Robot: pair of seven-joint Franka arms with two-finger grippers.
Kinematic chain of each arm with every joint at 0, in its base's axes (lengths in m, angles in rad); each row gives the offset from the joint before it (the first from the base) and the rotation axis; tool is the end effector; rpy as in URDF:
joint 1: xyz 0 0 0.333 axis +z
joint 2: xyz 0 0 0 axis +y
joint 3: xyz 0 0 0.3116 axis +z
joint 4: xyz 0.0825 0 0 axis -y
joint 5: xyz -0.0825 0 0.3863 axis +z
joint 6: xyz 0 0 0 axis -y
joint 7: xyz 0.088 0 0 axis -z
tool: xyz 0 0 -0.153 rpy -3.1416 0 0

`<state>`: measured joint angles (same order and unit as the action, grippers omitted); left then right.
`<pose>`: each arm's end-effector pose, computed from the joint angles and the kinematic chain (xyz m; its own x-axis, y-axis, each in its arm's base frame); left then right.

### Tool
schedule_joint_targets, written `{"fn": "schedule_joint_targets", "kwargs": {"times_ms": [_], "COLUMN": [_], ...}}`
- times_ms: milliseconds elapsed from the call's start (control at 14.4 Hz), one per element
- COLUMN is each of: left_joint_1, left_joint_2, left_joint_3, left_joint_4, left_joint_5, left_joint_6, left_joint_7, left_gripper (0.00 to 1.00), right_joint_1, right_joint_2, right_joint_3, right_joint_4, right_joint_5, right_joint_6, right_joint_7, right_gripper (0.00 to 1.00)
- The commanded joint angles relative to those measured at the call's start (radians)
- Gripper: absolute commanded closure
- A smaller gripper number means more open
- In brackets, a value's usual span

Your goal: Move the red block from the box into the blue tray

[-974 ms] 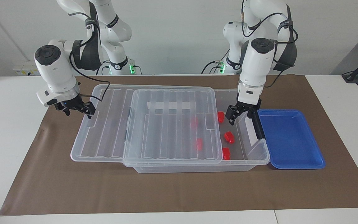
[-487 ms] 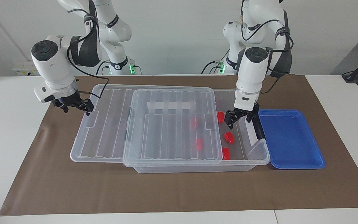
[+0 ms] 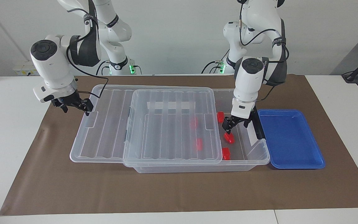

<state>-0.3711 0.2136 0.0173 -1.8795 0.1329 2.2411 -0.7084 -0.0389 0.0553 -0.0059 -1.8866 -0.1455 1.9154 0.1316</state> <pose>0.5962 -0.2114 0.3610 0.9446 0.2709 0.1853 0.2752 -0.9614 0.0027 0.5726 -0.0422 0.4222 0.9920 -0.1258 -0.0118 -0.1230 -0.9827 0.1382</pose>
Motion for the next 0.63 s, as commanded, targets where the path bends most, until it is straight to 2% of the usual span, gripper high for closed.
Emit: {"fn": "schedule_joint_targets", "kwargs": {"times_ms": [0,348,557], "left_joint_1": [-0.011,-0.02,-0.035], "left_joint_2": [0.012,0.049,0.059], "left_joint_3": [0.012,0.012,0.013], "left_joint_4": [-0.009,-0.043,-0.082], "left_joint_5": [0.019,0.019,0.017], "left_joint_6": [0.021,0.069,0.1], "left_joint_7": [-0.003,-0.013,-0.019], "left_gripper": [0.0,0.0,0.0], "right_joint_1": [-0.006,-0.006,-0.006], "right_joint_2": [-0.014,-0.012,-0.014], "right_joint_3": [0.001,0.001,0.001], "right_joint_4": [-0.009,-0.012,-0.002], "right_joint_5": [-0.014,-0.002,0.05], "right_joint_6": [0.002,0.033,0.019], "right_joint_7": [0.0,0.002,0.0], "right_gripper": [0.0,0.0,0.0]}}
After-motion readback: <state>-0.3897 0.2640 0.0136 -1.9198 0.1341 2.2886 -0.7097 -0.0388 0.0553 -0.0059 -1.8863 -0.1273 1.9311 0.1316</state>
